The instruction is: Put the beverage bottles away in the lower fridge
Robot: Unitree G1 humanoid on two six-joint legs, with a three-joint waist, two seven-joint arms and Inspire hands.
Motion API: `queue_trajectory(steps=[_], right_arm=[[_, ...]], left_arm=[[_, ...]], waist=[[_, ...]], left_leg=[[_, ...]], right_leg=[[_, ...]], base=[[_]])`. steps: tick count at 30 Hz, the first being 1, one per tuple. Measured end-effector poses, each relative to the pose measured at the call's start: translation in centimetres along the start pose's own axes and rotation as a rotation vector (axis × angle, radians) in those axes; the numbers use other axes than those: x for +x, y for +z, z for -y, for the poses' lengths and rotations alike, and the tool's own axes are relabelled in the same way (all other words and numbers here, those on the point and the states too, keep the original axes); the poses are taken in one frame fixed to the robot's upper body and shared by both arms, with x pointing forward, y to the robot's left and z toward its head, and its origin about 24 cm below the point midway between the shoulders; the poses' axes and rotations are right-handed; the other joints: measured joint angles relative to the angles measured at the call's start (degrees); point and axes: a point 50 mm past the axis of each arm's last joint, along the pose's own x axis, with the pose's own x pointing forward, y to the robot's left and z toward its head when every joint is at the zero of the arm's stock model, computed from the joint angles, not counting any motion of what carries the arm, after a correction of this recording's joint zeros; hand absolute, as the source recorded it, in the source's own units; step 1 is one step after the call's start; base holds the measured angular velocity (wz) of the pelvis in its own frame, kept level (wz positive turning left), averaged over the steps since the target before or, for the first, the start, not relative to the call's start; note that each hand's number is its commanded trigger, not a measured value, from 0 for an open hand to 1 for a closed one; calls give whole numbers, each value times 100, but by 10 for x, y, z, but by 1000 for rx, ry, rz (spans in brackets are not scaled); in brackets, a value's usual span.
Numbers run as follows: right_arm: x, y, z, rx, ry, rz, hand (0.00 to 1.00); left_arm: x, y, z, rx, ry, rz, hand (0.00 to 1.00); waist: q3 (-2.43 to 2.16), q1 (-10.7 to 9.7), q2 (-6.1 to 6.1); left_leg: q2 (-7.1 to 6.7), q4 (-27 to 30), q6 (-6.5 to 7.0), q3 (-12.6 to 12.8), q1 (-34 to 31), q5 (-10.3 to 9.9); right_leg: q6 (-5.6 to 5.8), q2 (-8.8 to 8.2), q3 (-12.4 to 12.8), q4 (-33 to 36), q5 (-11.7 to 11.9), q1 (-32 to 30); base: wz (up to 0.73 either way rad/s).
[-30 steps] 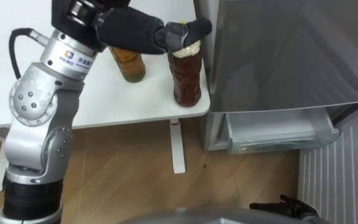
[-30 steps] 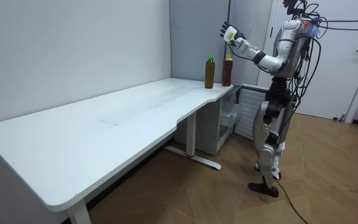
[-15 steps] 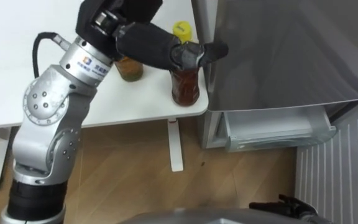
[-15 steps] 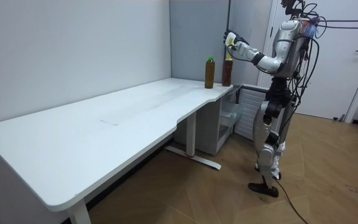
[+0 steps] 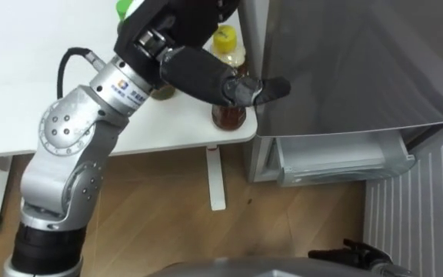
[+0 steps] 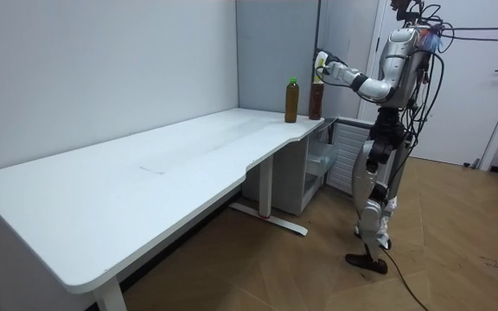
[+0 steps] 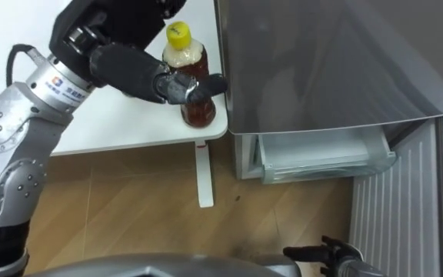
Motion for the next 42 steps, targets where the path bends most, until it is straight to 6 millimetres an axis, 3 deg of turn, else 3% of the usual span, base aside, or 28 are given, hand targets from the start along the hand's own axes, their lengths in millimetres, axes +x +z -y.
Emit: queue_trajectory(steps=[16, 27, 36, 42], right_arm=[[0, -2, 0, -4, -2, -5, 0], [0, -2, 1, -11, -1, -12, 0], [0, -5, -4, -5, 10, -13, 0], [0, -7, -6, -2, 14, -9, 0]], left_arm=[[-6, -12, -3, 19, 30, -70, 0], [-11, -12, -6, 25, 55, -69, 0], [-20, -8, -18, 51, 126, -73, 0], [-21, -9, -18, 51, 137, -75, 0]], waist=[[32, 7, -26], [20, 19, -28], [-34, 20, -112], [-29, 17, -152]], left_leg=[[-2, 1, -3, 17, 72, 5], [-7, -78, -10, 13, 74, 9], [-7, -60, -27, 4, 99, 19], [-11, -42, -27, -26, 106, 19]], right_leg=[[-4, 5, 1, -3, 2, 109], [-5, 18, -47, 3, 3, 125], [-5, 25, -50, -8, 3, 120], [-5, 22, -51, -9, 3, 145]], base=[[0], [0], [0], [0]])
